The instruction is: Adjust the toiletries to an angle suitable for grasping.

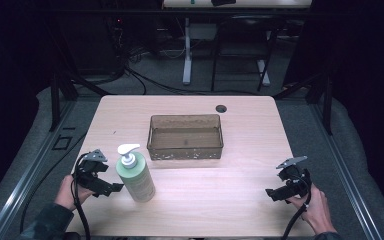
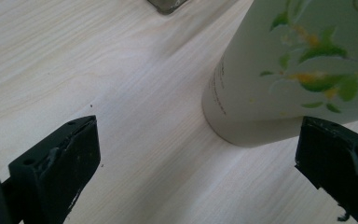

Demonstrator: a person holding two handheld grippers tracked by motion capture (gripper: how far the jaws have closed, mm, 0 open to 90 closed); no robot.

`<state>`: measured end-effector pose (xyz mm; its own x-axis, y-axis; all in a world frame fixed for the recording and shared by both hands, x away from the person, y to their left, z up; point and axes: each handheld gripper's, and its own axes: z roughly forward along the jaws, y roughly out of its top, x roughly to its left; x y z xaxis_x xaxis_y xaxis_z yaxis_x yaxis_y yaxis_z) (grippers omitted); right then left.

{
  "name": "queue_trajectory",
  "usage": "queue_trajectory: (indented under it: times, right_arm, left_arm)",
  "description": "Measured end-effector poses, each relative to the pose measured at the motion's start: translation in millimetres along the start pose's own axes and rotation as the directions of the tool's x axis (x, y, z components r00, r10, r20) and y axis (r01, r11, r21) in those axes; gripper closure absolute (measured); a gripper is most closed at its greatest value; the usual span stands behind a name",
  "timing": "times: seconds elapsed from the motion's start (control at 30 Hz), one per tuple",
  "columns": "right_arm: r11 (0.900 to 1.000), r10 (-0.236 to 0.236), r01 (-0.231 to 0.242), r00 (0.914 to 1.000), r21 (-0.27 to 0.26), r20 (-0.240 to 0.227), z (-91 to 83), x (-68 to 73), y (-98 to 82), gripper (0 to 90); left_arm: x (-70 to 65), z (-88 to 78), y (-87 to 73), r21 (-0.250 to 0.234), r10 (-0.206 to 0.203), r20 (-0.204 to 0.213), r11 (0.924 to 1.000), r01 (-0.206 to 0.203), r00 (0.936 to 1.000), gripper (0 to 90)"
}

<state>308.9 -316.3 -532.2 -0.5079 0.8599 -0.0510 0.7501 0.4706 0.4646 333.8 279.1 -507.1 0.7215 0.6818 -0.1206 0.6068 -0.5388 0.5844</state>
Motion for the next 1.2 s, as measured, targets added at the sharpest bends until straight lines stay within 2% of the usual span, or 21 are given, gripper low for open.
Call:
queue_trajectory:
  times: [0.1,0.27,0.53,0.7,1.2]
  right_arm:
    - [1.0,0.0,0.0,1.0,0.0,-0.002,-0.1,-0.4,-0.1,0.0]
    - [1.0,-0.011,0.011,0.9999,0.005,-0.003,-0.4,0.8,0.6,0.0]
    - [1.0,-0.011,0.011,0.9999,0.005,-0.004,-1.4,1.4,1.2,0.0]
    - [1.0,-0.007,0.007,0.9999,0.005,-0.009,-1.4,1.9,1.5,0.0]
    - [1.0,-0.018,0.018,0.9998,0.011,-0.01,-0.5,2.7,2.2,0.7]
  left_arm:
    - [-0.6,-0.5,0.3,-0.001,-0.002,0.004,1.0,0.002,1.0,0.0]
    - [-2.4,-3.5,0.4,0.005,0.027,0.019,0.9996,-0.027,0.9995,0.0]
    - [-4.7,-8.7,-0.2,0.014,0.045,0.041,0.9988,-0.046,0.9981,0.0]
    - [-7.5,-14.9,0.1,0.002,0.049,0.05,0.9988,-0.049,0.9975,0.0]
    - [-18.8,-29.2,9.4,-0.033,0.1,0.096,0.9947,-0.097,0.9903,0.0]
